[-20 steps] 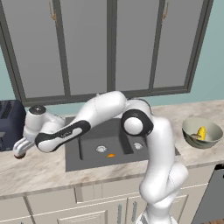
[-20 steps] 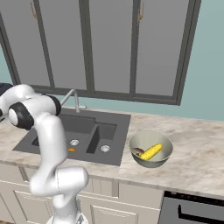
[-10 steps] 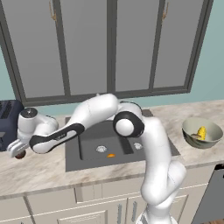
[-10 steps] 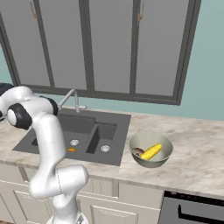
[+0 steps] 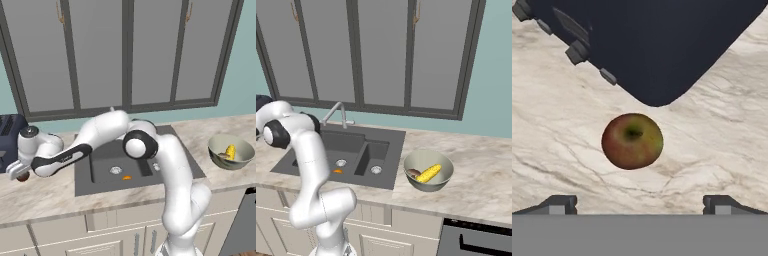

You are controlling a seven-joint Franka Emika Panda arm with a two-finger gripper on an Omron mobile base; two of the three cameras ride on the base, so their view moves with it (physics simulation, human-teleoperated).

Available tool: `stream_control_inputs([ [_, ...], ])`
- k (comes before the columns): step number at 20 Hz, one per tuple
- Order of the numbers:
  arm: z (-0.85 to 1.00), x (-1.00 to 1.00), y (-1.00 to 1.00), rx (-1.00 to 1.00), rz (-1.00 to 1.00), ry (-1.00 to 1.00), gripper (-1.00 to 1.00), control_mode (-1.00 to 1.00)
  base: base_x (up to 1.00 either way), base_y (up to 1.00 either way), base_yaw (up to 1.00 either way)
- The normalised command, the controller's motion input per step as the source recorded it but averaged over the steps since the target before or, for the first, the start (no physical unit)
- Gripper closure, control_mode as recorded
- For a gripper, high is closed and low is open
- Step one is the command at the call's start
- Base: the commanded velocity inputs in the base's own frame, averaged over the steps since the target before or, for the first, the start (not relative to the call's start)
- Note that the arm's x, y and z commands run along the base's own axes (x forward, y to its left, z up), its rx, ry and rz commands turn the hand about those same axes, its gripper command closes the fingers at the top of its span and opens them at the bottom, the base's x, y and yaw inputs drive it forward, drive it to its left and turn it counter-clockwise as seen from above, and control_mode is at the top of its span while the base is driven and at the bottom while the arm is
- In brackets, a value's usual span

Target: There is a mixed pile of frozen fruits and vegetables on the counter. Locate all the frozen vegetables and place the items in a bowl on the counter. Take all the frozen fruits and defrost them in a running sink.

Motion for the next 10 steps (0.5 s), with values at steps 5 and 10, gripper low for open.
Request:
stream_control_inputs([
  [5,-0.05,0.2,0.24,-0.05,-0.1,0.0,-1.0,-1.0,0.0,0.0,0.0],
  [10,-0.16,0.12,0.17,0.0,-0.08,-0.01,-1.0,-1.0,0.0,0.0,0.0],
])
